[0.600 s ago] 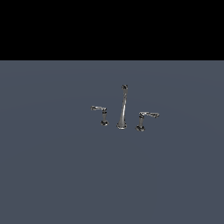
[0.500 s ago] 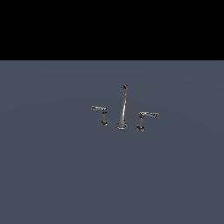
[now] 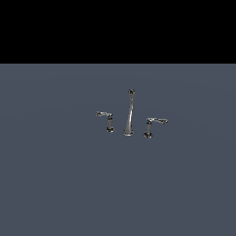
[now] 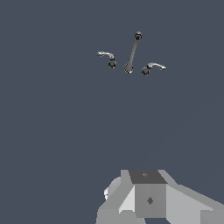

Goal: Turn on the faucet by rotating a designated handle.

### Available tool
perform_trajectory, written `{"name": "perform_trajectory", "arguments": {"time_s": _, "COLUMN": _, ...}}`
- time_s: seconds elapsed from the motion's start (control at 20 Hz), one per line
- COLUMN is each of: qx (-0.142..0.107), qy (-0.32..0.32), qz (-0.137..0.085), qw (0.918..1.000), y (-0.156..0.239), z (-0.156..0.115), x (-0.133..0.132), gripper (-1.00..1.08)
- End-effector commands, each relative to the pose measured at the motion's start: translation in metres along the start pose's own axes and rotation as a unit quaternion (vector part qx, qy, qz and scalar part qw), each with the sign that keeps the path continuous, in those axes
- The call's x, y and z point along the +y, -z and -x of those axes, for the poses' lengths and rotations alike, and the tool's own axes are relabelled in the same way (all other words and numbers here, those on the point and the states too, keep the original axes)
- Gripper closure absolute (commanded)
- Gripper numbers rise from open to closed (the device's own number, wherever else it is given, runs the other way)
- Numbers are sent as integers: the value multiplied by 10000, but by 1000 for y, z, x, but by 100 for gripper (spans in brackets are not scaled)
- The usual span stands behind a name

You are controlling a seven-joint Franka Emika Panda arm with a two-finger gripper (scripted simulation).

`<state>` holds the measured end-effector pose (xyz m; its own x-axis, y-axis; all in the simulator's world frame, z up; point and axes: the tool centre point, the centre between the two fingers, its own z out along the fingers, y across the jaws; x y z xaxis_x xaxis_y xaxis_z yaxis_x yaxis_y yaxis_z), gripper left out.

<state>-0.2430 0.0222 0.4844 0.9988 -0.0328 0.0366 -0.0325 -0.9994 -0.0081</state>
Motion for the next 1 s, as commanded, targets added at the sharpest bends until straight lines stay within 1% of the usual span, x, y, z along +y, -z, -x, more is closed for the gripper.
{"name": "perform_trajectory", "arguments": {"time_s": 0.0, "qx": -3, "qy": -137, "qz": 3, "qw": 9999, "y": -6, "z": -3, "x": -5, "gripper": 108}}
{"name": "perform_trajectory", "arguments": {"time_s": 0.25, "qx": -8, "qy": -528, "qz": 9, "qw": 9986, "y": -24, "z": -11, "x": -20, "gripper": 108}}
{"name": "perform_trajectory", "arguments": {"time_s": 0.45, "qx": -14, "qy": -936, "qz": 15, "qw": 9956, "y": -43, "z": -21, "x": -34, "gripper": 108}}
{"name": "perform_trajectory", "arguments": {"time_s": 0.7, "qx": -21, "qy": -1472, "qz": 21, "qw": 9891, "y": -67, "z": -36, "x": -52, "gripper": 108}}
{"name": "perform_trajectory", "arguments": {"time_s": 0.95, "qx": -29, "qy": -2004, "qz": 26, "qw": 9797, "y": -92, "z": -53, "x": -68, "gripper": 108}}
